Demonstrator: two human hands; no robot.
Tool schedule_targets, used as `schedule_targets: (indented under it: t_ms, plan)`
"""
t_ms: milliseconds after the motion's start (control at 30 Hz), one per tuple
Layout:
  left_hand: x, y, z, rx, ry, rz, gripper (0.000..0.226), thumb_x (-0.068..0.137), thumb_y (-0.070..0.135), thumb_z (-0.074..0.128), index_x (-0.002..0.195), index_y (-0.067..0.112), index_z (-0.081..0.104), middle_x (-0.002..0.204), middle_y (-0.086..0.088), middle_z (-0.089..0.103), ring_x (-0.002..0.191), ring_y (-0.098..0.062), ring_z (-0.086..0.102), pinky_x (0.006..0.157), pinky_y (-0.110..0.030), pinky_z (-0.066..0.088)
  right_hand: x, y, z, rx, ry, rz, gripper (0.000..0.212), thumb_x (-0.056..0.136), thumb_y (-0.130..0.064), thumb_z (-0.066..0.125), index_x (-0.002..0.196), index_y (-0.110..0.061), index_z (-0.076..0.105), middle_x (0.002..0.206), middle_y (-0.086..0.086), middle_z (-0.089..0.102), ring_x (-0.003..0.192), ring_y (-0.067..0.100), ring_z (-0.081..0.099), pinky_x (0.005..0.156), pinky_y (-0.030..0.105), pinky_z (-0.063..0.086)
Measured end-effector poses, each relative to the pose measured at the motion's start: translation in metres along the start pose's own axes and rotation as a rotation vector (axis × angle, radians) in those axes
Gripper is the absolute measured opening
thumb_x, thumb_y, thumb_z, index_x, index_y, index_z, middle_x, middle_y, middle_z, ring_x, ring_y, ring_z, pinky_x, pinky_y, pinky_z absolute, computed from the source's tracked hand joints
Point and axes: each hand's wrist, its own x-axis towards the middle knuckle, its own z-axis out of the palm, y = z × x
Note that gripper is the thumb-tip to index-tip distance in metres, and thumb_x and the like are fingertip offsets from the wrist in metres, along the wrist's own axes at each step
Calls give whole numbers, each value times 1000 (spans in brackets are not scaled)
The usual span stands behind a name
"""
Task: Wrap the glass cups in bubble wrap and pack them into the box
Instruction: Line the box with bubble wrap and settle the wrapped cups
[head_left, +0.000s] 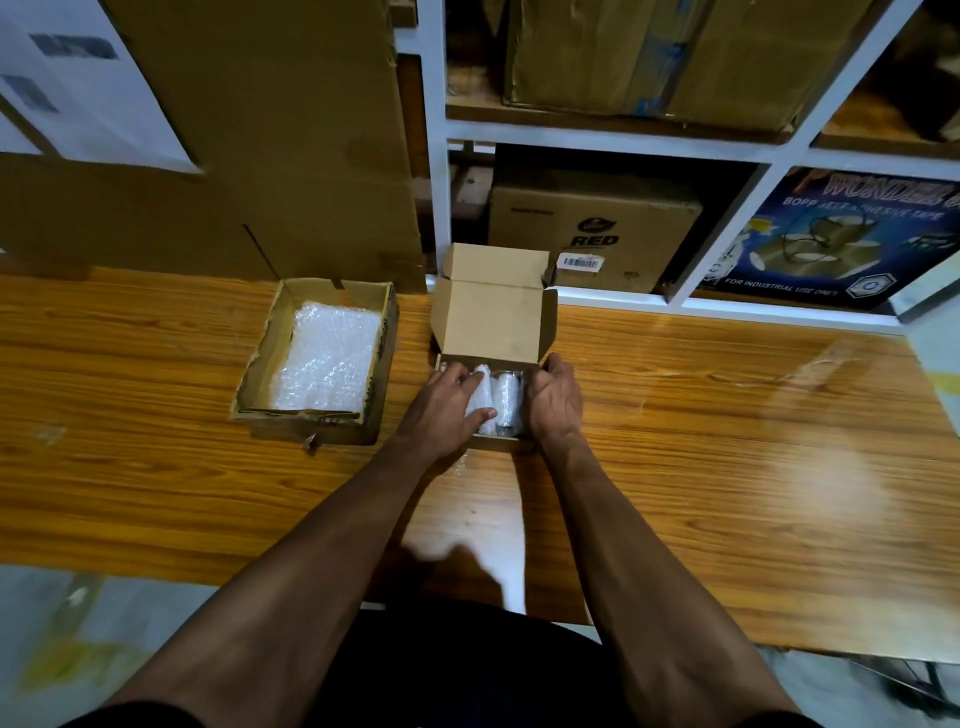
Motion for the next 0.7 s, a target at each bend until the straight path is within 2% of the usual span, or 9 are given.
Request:
schedule_targets:
  t_ms: [233, 400, 700]
  plan:
    - [3, 4, 0, 62, -35, 3, 67, 101, 44, 61, 160, 18, 42, 137, -7, 48, 125, -27, 50, 106, -39, 47, 4, -6, -10, -148, -56, 109, 35, 92, -31, 74, 123, -18, 66, 135, 11, 43, 124, 29, 43, 102, 44, 44]
    - [7, 7, 0, 105, -74, -5, 66, 103, 41, 57, 162, 19, 37, 137, -8, 45, 126, -28, 48, 109, -40, 45, 7, -8, -13, -97, -76, 193, 30, 94, -28, 71, 119, -12, 66, 139, 12, 41, 126, 29, 42, 104, 45, 44]
    - [8, 12, -2, 146, -97, -37, 65, 104, 39, 56, 163, 23, 34, 140, -6, 44, 127, -26, 48, 108, -38, 46, 16, -7, -10, -72, -101, 231, 37, 96, -36, 69, 129, -19, 65, 139, 13, 40, 129, 32, 40, 104, 47, 42]
